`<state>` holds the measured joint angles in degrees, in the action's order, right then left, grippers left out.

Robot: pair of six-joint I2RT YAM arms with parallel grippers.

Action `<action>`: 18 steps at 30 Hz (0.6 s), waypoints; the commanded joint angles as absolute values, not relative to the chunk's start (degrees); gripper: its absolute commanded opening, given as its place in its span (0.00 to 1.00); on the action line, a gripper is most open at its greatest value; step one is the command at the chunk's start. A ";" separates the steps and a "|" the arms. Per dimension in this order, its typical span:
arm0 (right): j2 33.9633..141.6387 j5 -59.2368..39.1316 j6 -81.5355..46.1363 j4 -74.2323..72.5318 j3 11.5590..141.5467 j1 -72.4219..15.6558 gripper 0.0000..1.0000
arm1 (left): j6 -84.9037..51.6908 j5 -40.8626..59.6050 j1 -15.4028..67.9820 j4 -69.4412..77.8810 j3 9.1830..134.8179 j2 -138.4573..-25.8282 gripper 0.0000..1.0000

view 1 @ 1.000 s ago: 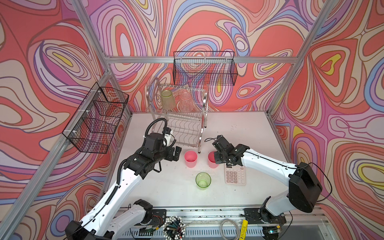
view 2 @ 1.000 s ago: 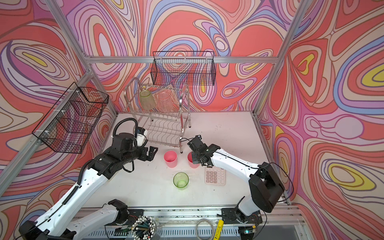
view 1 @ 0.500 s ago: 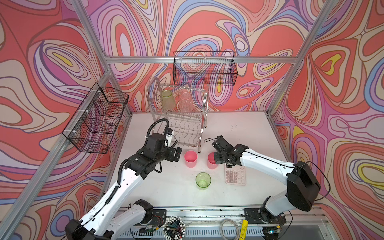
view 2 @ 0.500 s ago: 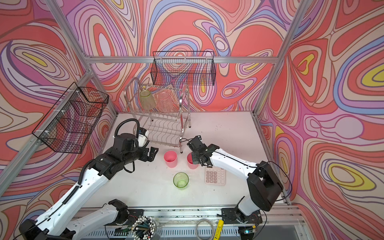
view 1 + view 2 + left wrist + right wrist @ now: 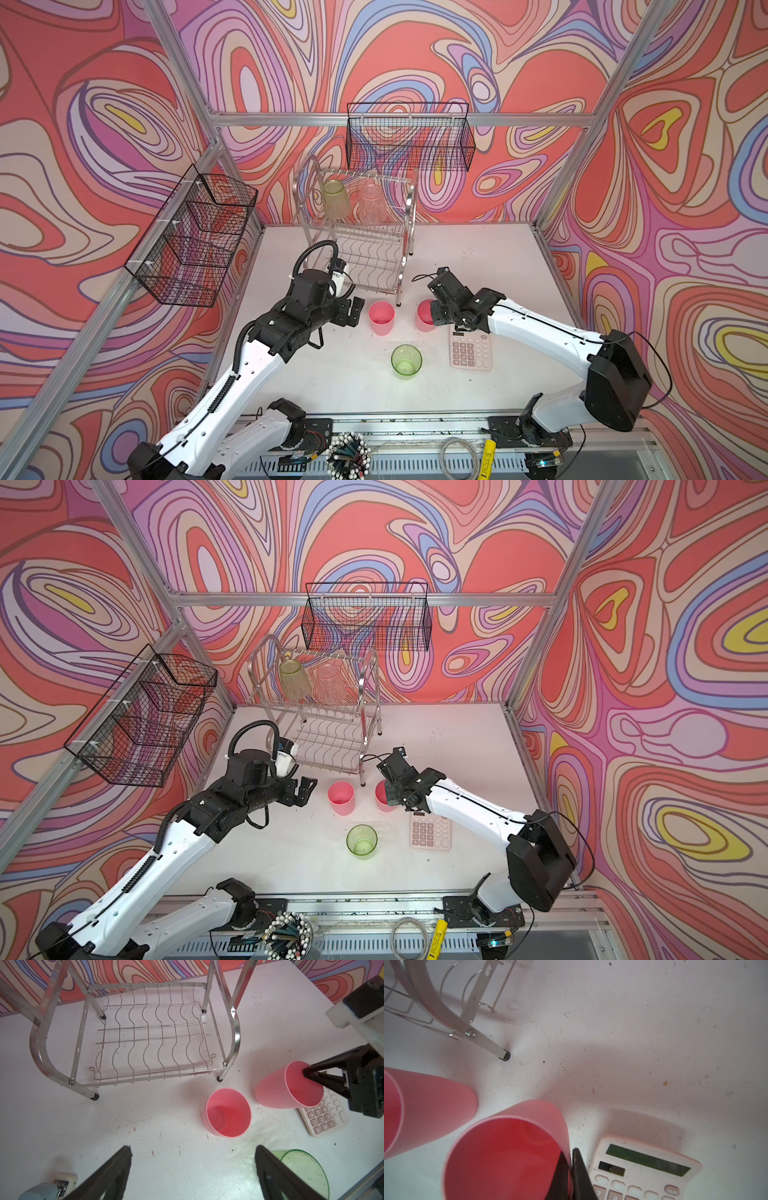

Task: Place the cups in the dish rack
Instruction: 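Lift the pink cup and carry it toward the left gripper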

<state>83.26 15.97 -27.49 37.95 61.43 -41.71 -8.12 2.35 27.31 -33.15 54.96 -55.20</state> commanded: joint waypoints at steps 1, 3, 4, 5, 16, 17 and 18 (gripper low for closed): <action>80.00 17.36 -25.51 36.93 62.43 -41.92 0.00 | -7.25 3.57 27.75 -32.44 54.16 -54.03 0.95; 78.03 17.15 -24.43 35.48 61.48 -41.91 0.00 | -7.37 3.68 27.77 -32.33 54.14 -53.81 0.95; 76.89 17.12 -23.92 34.88 61.05 -41.92 0.00 | -7.51 3.73 27.82 -32.09 54.14 -53.71 0.95; 75.80 17.13 -23.37 34.22 60.70 -41.92 0.00 | -7.70 3.93 27.82 -31.95 54.06 -53.48 0.95; 63.64 11.85 -19.91 21.65 53.50 -41.87 0.00 | -13.24 2.05 29.17 -31.10 55.12 -53.39 0.95; 63.21 11.04 -19.83 19.95 52.96 -41.92 0.00 | -14.12 1.44 29.44 -31.73 55.69 -53.44 0.96; 62.82 10.30 -19.86 18.68 52.43 -41.88 0.00 | -14.96 1.12 29.53 -32.24 56.11 -53.44 0.95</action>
